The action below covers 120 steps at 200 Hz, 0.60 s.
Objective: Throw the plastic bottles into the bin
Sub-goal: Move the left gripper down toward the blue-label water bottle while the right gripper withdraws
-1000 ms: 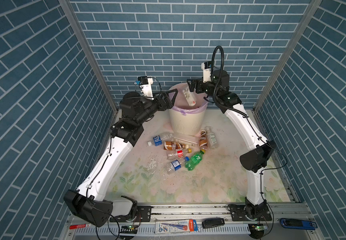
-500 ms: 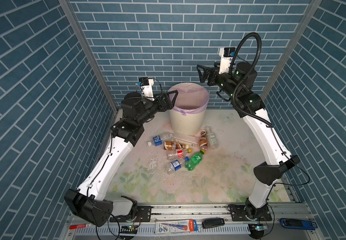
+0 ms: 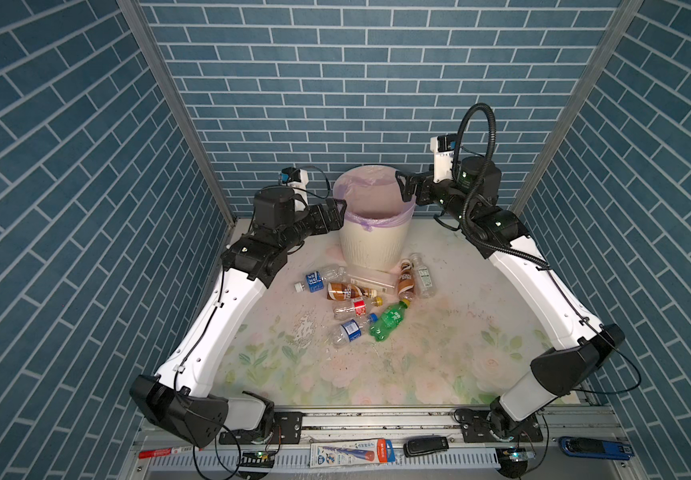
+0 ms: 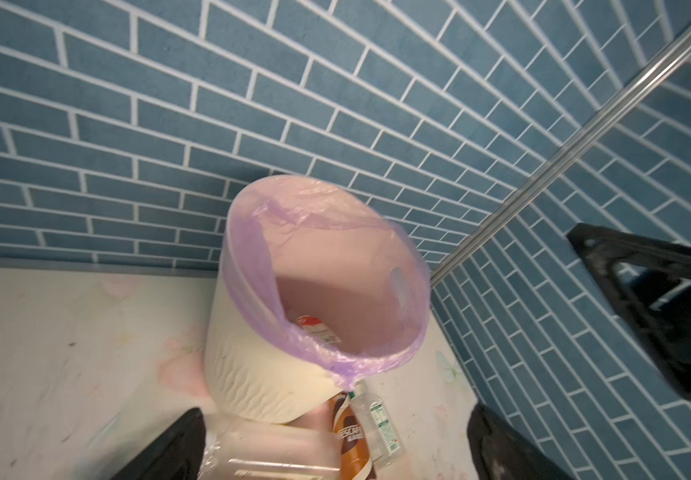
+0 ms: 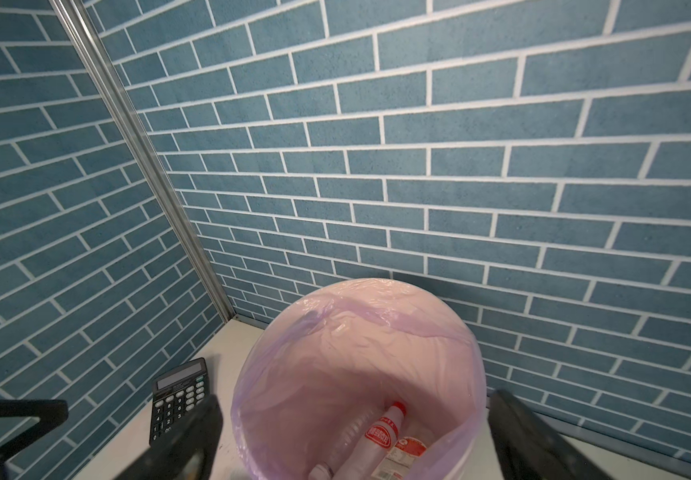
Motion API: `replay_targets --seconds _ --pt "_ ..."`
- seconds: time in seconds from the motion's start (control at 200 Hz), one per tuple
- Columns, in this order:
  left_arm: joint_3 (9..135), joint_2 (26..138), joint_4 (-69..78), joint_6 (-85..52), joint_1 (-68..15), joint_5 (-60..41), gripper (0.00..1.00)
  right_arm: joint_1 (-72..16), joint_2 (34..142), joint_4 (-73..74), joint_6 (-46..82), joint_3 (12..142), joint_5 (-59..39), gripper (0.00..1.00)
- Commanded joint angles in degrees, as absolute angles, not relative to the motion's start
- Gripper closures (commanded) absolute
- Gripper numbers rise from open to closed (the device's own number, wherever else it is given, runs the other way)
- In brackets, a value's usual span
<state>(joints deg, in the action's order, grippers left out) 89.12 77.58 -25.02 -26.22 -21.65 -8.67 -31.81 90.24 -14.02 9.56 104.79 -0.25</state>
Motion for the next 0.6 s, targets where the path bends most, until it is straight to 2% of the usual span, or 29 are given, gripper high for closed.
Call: replay_targets --seconds 0.0,0.185,0.315,0.595 --pt "88.14 77.18 -31.85 -21.84 -21.80 -3.78 0.01 -31.63 85.38 -11.51 7.12 99.62 1.10 0.01" --pt "79.11 74.45 -30.28 -19.30 -18.13 -8.01 0.01 -31.80 80.90 -11.82 7.81 90.85 -1.48 0.01" --pt "76.76 76.74 -35.56 -18.38 -14.82 -11.66 0.01 -32.06 78.54 -11.04 8.45 84.17 -4.45 0.01" --pt "77.17 86.32 -45.41 -9.59 -13.11 -6.94 0.01 -34.32 78.05 -10.16 10.72 75.48 -8.57 0.01"
